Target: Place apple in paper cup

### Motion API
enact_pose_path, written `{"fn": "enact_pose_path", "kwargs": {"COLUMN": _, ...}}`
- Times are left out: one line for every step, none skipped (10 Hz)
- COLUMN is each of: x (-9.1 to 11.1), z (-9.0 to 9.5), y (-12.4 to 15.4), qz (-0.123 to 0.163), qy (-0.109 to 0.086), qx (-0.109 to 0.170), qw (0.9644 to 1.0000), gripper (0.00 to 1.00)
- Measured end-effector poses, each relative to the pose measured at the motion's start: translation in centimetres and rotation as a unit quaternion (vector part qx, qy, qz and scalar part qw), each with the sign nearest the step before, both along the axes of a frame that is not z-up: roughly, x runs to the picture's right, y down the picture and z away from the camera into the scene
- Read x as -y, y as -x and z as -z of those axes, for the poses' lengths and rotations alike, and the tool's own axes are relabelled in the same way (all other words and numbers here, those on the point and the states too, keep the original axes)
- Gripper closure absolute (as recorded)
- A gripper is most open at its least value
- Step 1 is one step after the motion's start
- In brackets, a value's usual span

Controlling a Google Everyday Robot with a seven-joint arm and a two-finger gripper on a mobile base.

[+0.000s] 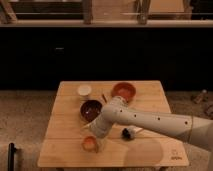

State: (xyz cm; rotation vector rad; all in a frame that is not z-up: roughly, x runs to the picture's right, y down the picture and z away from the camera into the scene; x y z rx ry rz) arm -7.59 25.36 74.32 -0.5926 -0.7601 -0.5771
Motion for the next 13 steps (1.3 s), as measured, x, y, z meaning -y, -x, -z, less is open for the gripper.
{"fn": "enact_pose_path", "kwargs": {"x": -0.2, "z": -0.2, "y": 0.1, "qz": 0.0, "qy": 0.003, "qx": 0.001, "qw": 1.0, "gripper": 0.2}}
{"fn": "enact_pose_path", "kwargs": {"x": -0.4, "z": -0.5, "y": 0.3, "qz": 0.0, "qy": 0.007, "qx": 0.002, "qw": 1.0, "gripper": 0.2}}
{"fn": "enact_pose_path", "kwargs": {"x": -0.6, "z": -0.9, "y": 0.6, "qz": 0.0, "qy": 0.012, "qx": 0.005, "qw": 0.9999, "gripper": 0.2}}
{"fn": "enact_pose_path", "kwargs": {"x": -0.7, "z": -1.1, "y": 0.8, "qz": 0.0, "qy": 0.016, "qx": 0.007, "qw": 0.9999, "gripper": 0.2}}
{"fn": "enact_pose_path", "kwargs": {"x": -0.8, "z": -1.3, "y": 0.9, "qz": 0.0, "qy": 0.019, "qx": 0.009, "qw": 0.9998, "gripper": 0.2}}
{"fn": "enact_pose_path", "kwargs": {"x": -1.0, "z": -1.5, "y": 1.0, "qz": -0.001, "qy": 0.022, "qx": 0.011, "qw": 0.9997, "gripper": 0.2}}
{"fn": "enact_pose_path", "kwargs": {"x": -1.1, "z": -1.7, "y": 1.1, "qz": -0.001, "qy": 0.025, "qx": 0.012, "qw": 0.9996, "gripper": 0.2}}
{"fn": "enact_pose_path", "kwargs": {"x": -1.3, "z": -1.8, "y": 1.2, "qz": 0.0, "qy": 0.028, "qx": 0.013, "qw": 0.9995, "gripper": 0.2}}
{"fn": "enact_pose_path", "kwargs": {"x": -1.5, "z": -2.0, "y": 1.1, "qz": 0.0, "qy": 0.032, "qx": 0.013, "qw": 0.9994, "gripper": 0.2}}
{"fn": "enact_pose_path", "kwargs": {"x": -1.7, "z": -2.0, "y": 1.0, "qz": 0.0, "qy": 0.034, "qx": 0.013, "qw": 0.9993, "gripper": 0.2}}
{"fn": "enact_pose_path", "kwargs": {"x": -1.9, "z": -2.1, "y": 1.0, "qz": 0.0, "qy": 0.037, "qx": 0.013, "qw": 0.9992, "gripper": 0.2}}
{"fn": "enact_pose_path", "kwargs": {"x": -2.1, "z": -2.2, "y": 0.9, "qz": 0.0, "qy": 0.04, "qx": 0.013, "qw": 0.9991, "gripper": 0.2}}
{"fn": "enact_pose_path", "kwargs": {"x": -2.4, "z": -2.2, "y": 0.9, "qz": 0.001, "qy": 0.043, "qx": 0.013, "qw": 0.999, "gripper": 0.2}}
